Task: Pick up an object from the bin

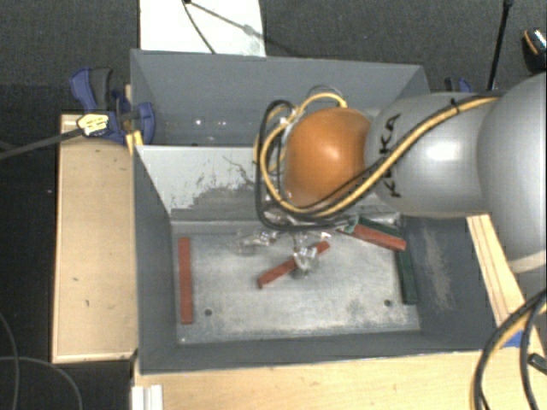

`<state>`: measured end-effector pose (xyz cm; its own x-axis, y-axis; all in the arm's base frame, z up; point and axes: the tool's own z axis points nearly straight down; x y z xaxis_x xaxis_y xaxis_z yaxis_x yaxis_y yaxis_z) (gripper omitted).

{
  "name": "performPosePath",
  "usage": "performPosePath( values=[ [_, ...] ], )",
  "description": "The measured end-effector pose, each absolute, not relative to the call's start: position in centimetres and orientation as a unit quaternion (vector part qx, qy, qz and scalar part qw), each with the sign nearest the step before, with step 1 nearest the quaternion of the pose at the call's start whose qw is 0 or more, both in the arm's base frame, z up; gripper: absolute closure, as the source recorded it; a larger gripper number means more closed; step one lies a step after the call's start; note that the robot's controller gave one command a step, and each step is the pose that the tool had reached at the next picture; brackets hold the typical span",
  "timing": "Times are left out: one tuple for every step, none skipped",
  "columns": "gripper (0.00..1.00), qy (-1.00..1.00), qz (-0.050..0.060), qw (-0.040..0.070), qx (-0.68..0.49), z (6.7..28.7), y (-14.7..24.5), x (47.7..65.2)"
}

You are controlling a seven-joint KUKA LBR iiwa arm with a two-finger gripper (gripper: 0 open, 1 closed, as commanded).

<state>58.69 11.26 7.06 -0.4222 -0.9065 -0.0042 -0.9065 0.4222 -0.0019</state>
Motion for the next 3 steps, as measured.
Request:
performPosePath(
  values=[
    [0.00,0.748,0.000,0.003,-0.664,7.1,13.2,58.6],
    [0.00,0.744,0.001,0.001,-0.668,7.0,12.8,57.3],
    [0.00,0.737,0.000,-0.001,-0.676,7.0,8.6,57.6]
  ],
)
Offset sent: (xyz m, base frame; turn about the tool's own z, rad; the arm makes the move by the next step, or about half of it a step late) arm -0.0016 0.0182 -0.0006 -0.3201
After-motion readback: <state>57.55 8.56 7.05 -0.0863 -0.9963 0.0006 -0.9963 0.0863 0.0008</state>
